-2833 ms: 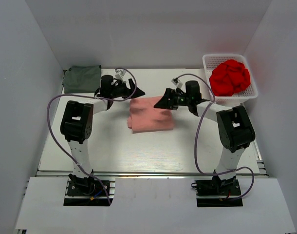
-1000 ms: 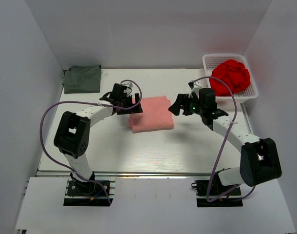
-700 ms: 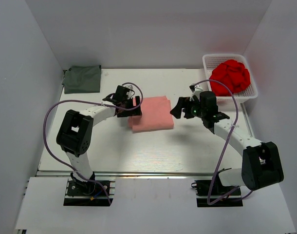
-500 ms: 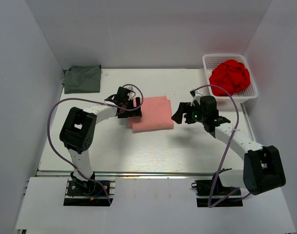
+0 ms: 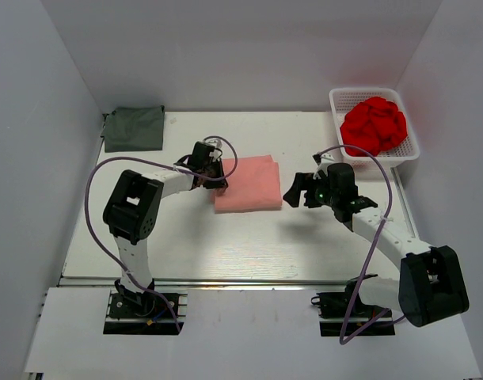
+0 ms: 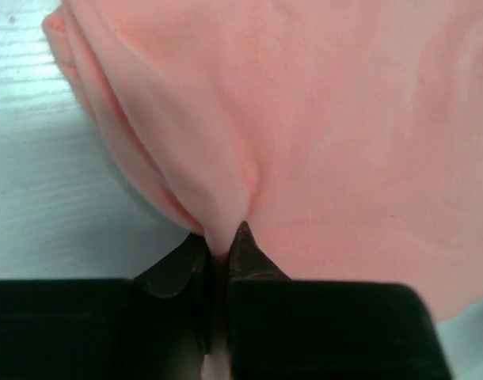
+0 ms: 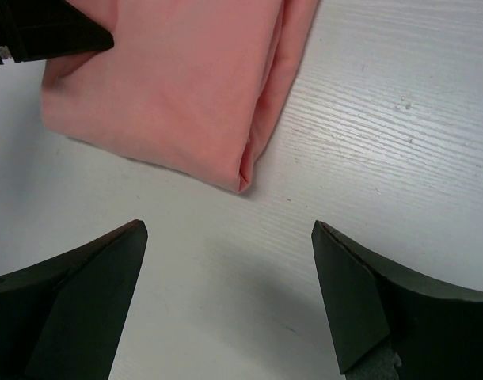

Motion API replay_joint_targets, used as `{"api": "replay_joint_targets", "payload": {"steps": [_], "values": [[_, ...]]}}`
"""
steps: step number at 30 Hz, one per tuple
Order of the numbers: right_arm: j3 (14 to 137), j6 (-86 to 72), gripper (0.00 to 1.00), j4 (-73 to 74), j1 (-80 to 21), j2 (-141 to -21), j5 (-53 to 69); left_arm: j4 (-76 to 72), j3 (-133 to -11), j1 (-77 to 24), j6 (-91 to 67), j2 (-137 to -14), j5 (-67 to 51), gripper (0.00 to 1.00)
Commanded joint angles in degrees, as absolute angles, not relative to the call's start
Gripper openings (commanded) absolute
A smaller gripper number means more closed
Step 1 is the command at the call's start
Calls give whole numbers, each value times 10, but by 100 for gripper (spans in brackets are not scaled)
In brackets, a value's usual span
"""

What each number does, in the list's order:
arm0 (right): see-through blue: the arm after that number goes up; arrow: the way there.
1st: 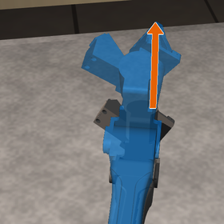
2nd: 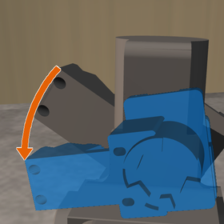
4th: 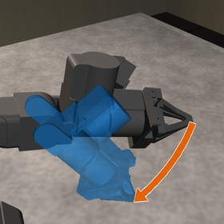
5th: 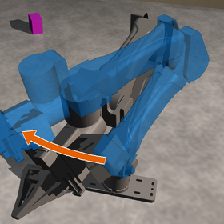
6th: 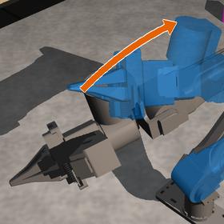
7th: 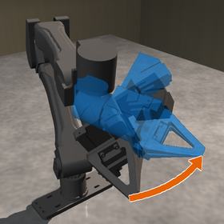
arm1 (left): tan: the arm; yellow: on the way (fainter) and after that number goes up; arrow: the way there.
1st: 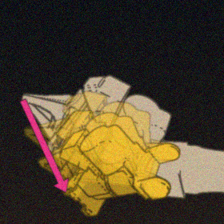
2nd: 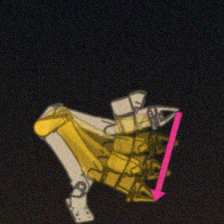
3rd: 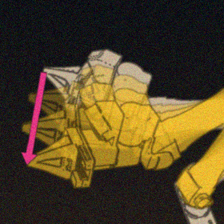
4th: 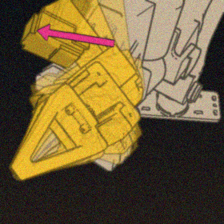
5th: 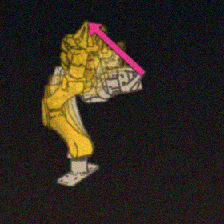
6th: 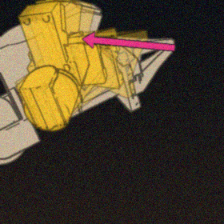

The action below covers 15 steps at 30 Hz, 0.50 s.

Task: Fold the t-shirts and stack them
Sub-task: Put the neatly folded tshirt into the corner of the board with the left arm

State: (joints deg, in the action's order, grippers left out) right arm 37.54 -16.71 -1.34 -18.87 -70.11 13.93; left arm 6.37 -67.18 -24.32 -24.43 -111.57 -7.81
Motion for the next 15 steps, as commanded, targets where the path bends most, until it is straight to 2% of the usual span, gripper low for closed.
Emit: {"api": "replay_joint_targets", "payload": {"steps": [1,2,8,15], "values": [[368,-169,90,-31,-185,-687,111,76,-681,-249,-220,-1125,-62,12],[367,-170,90,-32,-185,-689,107,76,-691,-249,-202,-1125,-62,0],[359,-168,90,-38,-185,-693,96,106,-764,-236,-82,-1095,-24,0],[362,-167,90,-40,-185,-710,87,141,-810,-230,51,-1044,141,0]]}}
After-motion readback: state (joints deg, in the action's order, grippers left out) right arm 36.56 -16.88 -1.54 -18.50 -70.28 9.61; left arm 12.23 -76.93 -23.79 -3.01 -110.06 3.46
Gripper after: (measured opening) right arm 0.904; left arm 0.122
